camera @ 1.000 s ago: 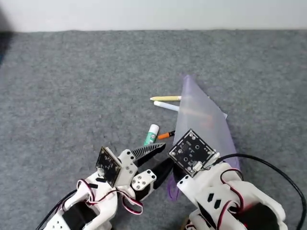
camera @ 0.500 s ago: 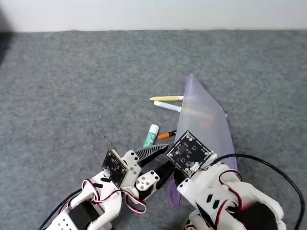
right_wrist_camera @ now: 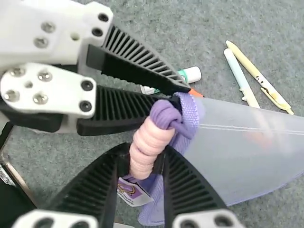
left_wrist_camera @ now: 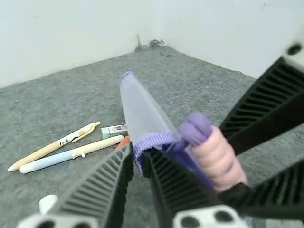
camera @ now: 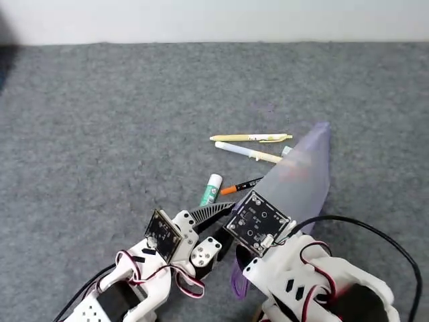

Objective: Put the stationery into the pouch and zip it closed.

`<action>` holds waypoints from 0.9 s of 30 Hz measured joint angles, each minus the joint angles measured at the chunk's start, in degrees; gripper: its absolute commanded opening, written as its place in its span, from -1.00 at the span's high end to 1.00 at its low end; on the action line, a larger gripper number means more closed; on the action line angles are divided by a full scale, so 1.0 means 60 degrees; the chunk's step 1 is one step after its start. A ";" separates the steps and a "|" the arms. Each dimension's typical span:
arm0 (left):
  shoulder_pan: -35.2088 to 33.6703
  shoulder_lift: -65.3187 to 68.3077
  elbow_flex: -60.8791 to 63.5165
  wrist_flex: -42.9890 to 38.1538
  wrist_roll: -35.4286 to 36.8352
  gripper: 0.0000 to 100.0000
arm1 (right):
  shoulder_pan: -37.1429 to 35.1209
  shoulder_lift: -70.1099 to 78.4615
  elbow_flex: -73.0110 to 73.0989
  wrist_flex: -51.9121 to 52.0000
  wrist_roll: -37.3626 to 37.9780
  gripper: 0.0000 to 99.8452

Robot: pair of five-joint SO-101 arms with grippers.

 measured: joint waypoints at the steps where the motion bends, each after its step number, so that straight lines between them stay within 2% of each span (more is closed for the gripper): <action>1: 0.0000 0.0000 0.0000 0.0044 0.0000 0.98 | 0.0000 0.0000 0.0000 0.0000 0.0000 0.98; 4: -0.0015 -0.0103 -0.0015 0.0586 0.0000 0.98 | 0.0132 0.0000 0.0000 0.0000 0.0000 0.98; 6: -0.0205 -0.0103 -0.0015 0.0952 0.0044 0.98 | 0.0659 0.0000 0.0000 0.0000 0.0000 0.98; 10: -0.1201 -0.0088 -0.0015 0.1451 0.0044 0.98 | 0.1875 0.0000 0.0000 0.0000 0.0000 0.98; 15: -0.2139 -0.0103 -0.0015 0.1905 0.0044 0.98 | 0.2769 0.0132 0.0000 0.0000 0.0000 0.98; 20: -0.2711 -0.0103 -0.0044 0.2168 0.0044 0.98 | 0.3370 0.0161 -0.0015 0.0000 0.0000 0.98; 27: -0.4249 -0.0088 -0.0132 0.2681 0.0454 0.98 | 0.3810 0.0015 -0.0015 0.0015 0.0000 0.98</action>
